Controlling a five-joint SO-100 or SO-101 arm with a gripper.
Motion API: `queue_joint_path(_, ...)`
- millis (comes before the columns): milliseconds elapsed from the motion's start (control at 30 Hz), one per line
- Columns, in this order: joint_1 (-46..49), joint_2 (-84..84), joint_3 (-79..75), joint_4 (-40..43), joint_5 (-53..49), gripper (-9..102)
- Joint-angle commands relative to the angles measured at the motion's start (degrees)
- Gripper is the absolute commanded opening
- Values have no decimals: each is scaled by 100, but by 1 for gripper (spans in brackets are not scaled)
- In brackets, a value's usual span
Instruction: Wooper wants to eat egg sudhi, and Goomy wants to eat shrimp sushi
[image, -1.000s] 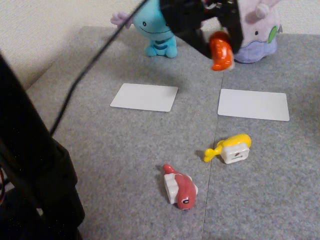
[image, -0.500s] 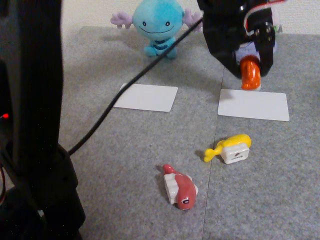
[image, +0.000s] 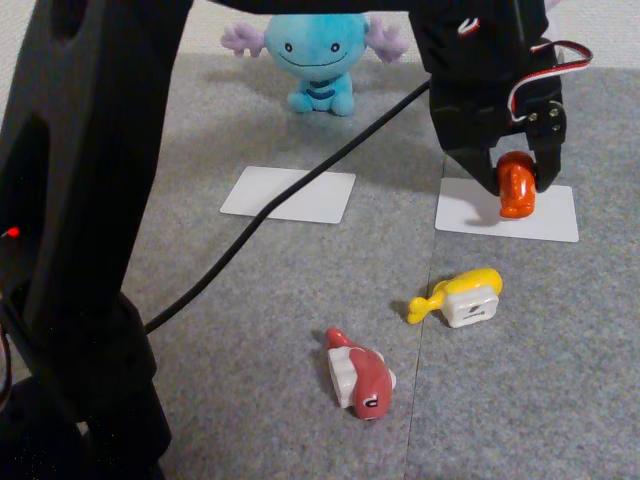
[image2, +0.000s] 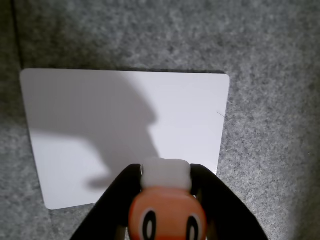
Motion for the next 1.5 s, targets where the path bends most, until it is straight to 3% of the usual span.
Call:
queue_joint_path(0, 35, 97, -334, -123, -35, 6)
queue_joint_path(600, -9, 97, -334, -114, -35, 6)
queue_joint_path(833, -9, 97, -334, -114, -26, 18)
queue_joint_path(1233, -18, 114, -334, -105, 53, 19)
queue_joint_path(1467, 70, 1178, -343, 791, 88, 19)
